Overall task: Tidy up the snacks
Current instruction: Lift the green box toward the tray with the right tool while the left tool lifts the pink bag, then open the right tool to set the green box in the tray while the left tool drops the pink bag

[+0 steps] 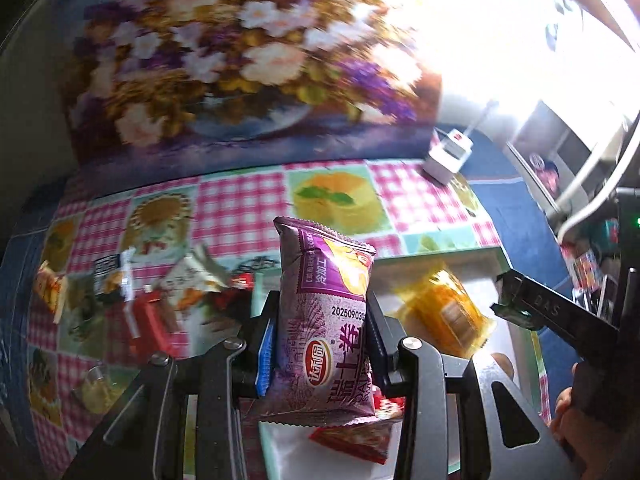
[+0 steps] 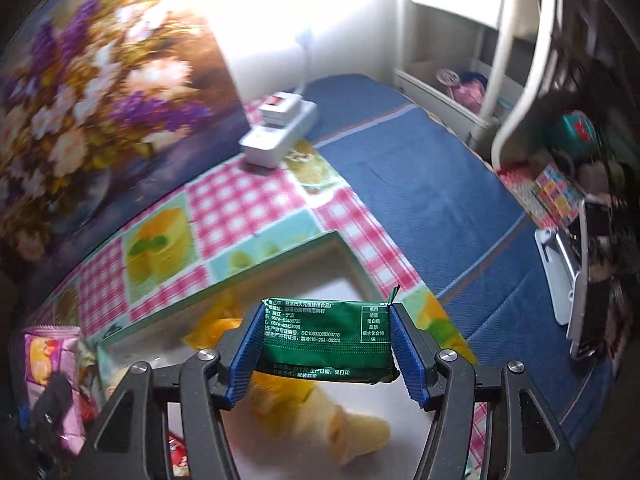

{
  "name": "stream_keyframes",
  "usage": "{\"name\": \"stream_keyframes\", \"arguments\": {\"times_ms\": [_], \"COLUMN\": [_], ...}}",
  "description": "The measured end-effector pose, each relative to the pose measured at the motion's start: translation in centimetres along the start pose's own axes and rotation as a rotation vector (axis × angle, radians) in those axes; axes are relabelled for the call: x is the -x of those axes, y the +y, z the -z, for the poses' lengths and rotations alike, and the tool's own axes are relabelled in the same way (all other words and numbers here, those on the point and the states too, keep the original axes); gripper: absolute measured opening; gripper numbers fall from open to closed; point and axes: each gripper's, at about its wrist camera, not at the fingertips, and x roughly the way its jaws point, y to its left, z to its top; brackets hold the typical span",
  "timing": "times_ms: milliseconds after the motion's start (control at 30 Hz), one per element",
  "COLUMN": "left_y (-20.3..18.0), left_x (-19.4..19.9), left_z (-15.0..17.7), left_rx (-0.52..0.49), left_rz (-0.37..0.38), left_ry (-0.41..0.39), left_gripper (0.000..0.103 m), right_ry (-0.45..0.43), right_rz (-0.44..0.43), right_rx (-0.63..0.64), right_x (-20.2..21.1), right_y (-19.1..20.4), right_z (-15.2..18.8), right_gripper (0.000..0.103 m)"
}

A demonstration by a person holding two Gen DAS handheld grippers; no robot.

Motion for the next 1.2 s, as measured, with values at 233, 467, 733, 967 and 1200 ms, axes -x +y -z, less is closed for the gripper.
{"name": "stream_keyframes", "arguments": {"times_ms": [233, 467, 733, 967, 1200], "left_y": [-1.9, -1.6, -0.9, 2.0, 5.6], "left_x": [-2.4, -3.8, -3.3, -2.0, -1.0], "left_z": [0.1, 0.5, 0.7, 0.6, 1.3], "left_rx": [-0.046, -0.011, 0.027, 0.138, 0.249], "left_rz": [0.008, 0.021, 0.029, 0.024, -0.066], "left_ry": [0.045, 0.102, 0.123, 0.098, 0.068], "left_gripper": [0.041, 0.042, 0.050, 0.074, 0.089], "right_ry": [0.047, 0.065, 0.079, 0.074, 0.049], "right_rz": [-0.004, -0.004, -0.011, -0.023, -0.054], "right_rx": [-0.035, -0.006, 0.001, 0.024, 0.043], "right_x": [-2.3, -2.8, -2.8, -2.1, -0.7], "right_y": [-0.9, -0.2, -0.2, 0.3, 1.4], "right_z": [0.3, 0.2, 0.3, 0.2, 0.5], "right_gripper": [0.065, 0.066, 0.066, 0.079, 0.094]}}
